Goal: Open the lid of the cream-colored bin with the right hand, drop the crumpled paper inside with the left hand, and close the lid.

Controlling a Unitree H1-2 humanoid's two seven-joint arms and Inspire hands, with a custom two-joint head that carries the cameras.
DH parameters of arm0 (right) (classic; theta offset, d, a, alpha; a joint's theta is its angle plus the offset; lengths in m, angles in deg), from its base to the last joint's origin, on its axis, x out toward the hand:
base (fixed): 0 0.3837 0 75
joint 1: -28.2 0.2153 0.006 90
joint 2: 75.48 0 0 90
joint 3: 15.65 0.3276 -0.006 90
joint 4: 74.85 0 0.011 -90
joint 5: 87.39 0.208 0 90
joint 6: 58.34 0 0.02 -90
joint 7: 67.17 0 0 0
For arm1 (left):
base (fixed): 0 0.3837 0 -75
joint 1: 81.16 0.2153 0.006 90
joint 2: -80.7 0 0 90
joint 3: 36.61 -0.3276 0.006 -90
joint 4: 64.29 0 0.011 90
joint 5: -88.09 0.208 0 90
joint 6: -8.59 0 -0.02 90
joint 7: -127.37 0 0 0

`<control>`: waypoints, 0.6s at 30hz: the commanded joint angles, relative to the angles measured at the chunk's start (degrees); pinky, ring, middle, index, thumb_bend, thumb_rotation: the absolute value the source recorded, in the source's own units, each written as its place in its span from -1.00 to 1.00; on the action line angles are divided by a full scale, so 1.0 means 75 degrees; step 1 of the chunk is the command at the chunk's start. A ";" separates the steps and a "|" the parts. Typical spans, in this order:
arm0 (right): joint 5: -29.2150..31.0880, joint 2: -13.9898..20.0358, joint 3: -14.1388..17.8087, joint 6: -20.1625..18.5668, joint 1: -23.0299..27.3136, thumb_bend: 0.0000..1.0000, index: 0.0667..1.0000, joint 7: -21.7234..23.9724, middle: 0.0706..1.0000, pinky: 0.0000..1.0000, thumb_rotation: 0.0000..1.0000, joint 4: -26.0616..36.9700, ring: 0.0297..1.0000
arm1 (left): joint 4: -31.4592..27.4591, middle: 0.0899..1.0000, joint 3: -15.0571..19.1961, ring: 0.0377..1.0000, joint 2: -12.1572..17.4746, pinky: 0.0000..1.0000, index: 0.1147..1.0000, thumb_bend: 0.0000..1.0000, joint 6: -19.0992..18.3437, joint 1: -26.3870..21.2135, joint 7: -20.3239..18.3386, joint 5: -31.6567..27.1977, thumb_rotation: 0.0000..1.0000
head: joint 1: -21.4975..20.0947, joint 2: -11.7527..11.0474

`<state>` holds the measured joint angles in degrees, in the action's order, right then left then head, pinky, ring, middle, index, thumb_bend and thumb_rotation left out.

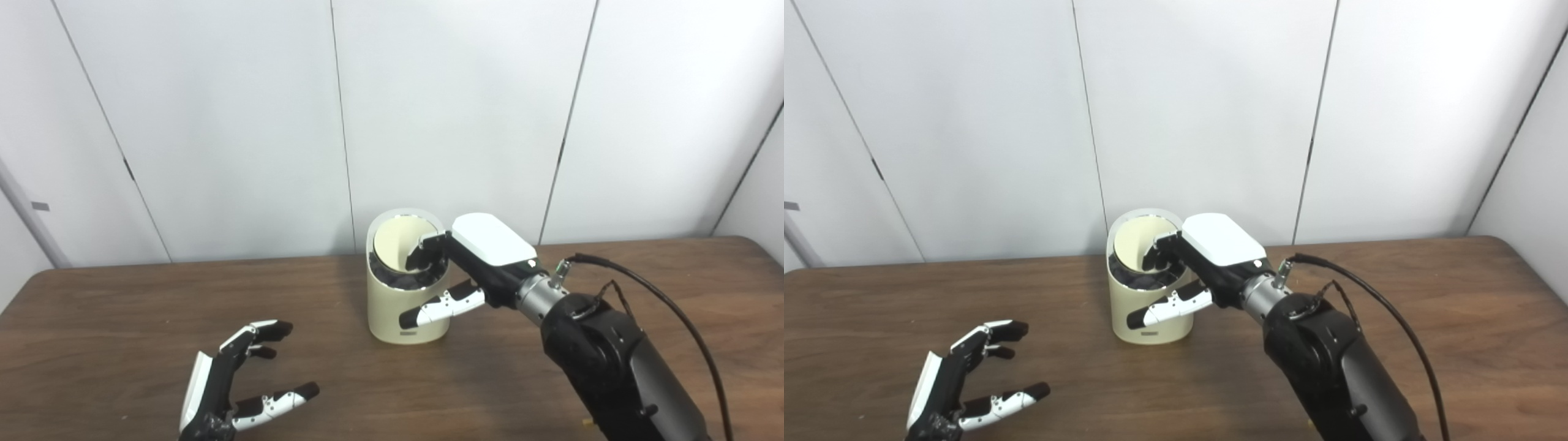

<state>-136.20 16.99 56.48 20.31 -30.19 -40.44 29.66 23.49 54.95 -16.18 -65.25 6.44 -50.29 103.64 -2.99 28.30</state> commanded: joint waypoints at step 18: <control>-0.0079 0.0055 -0.0032 -0.0229 0.0311 1.00 0.49 0.0224 0.52 0.49 0.51 -0.0031 0.57 | -0.0256 0.37 0.0025 0.43 0.0045 0.27 0.28 0.89 0.0083 -0.0101 0.0054 -0.0084 -0.52 | 0.0012 -0.0006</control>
<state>-136.45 17.02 56.22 19.12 -29.83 -39.86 29.62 23.48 54.95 -16.20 -65.25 6.46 -50.29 103.63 -2.81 28.21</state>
